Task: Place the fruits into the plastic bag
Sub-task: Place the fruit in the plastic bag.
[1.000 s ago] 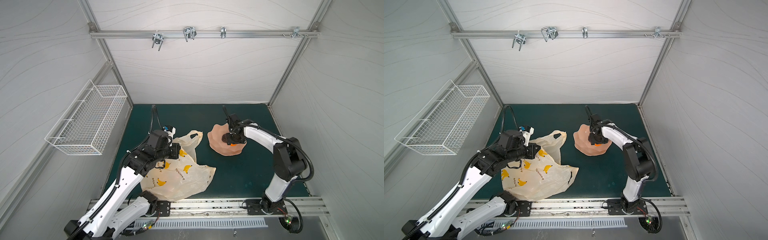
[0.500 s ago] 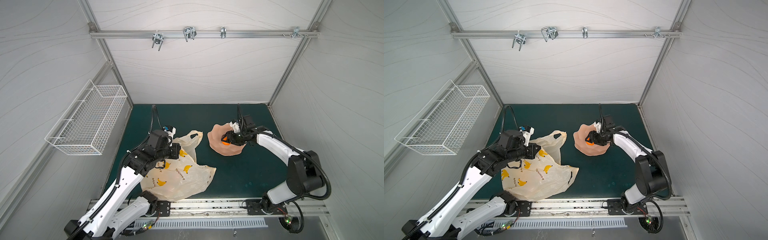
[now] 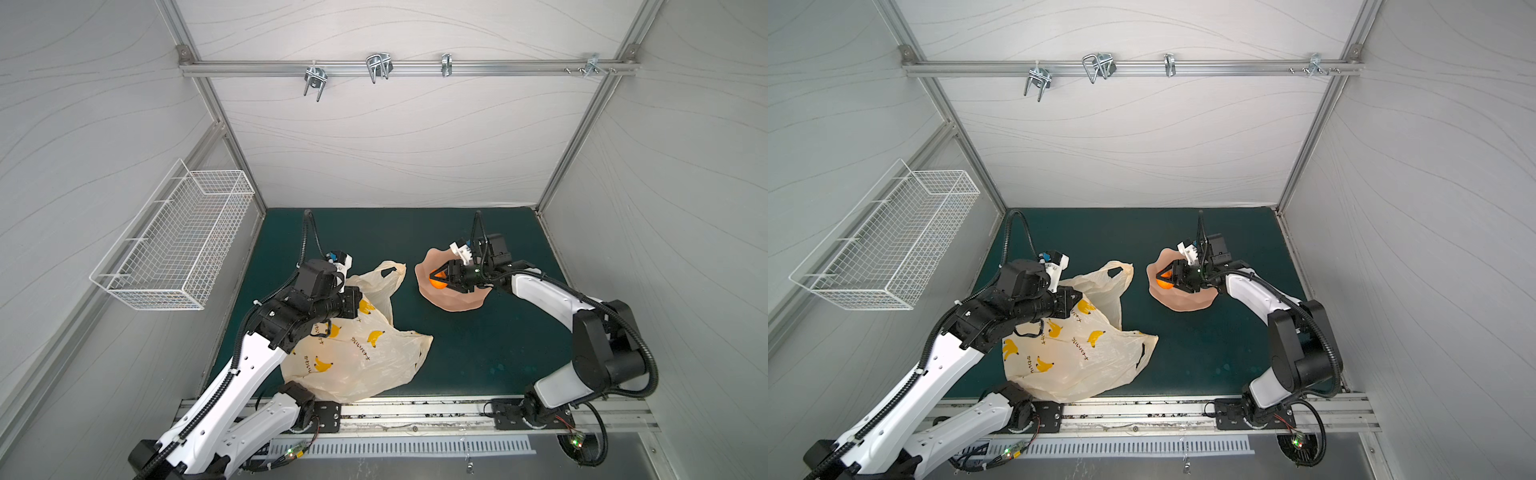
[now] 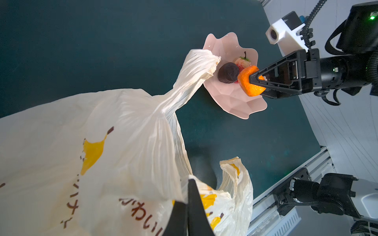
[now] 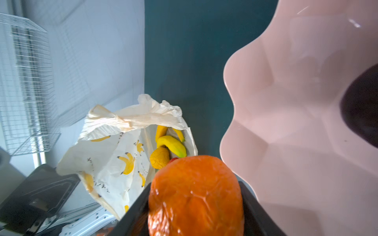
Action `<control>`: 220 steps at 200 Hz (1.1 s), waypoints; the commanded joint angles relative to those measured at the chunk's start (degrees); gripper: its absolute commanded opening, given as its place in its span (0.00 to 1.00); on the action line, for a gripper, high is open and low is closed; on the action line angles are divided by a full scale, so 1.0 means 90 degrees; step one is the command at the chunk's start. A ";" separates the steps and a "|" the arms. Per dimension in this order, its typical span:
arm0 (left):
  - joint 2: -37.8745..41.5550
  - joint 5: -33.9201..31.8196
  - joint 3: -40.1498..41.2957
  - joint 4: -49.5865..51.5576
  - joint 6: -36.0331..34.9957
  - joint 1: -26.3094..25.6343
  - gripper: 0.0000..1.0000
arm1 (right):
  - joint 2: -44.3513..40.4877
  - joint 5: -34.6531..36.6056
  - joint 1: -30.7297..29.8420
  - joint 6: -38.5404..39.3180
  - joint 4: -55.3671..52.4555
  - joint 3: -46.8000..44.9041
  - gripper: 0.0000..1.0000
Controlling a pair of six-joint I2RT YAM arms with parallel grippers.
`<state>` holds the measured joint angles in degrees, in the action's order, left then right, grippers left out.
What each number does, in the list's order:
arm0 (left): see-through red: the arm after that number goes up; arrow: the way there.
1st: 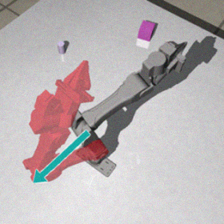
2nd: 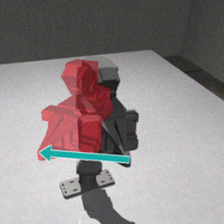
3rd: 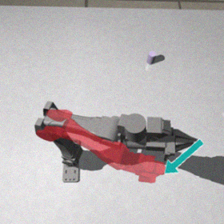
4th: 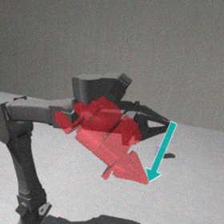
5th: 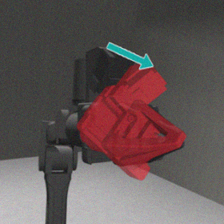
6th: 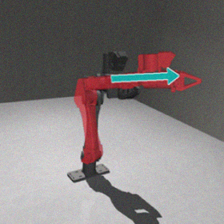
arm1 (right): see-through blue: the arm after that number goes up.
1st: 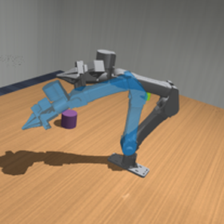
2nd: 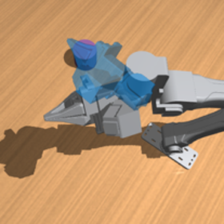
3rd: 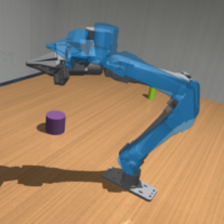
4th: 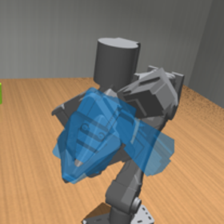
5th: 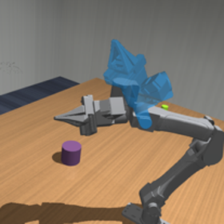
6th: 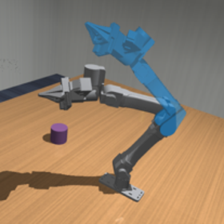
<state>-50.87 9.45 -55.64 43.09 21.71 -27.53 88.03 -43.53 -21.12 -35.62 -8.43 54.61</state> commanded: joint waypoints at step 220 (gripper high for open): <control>0.0194 0.0082 -0.0014 -0.0188 0.0195 0.0017 0.00 | 0.1781 -0.0580 -0.2335 -0.2556 0.2988 0.0233 0.47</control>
<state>-49.84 9.98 -55.61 43.03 23.03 -27.53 102.00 -49.01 -39.66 -55.18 14.22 55.05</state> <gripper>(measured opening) 0.054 0.581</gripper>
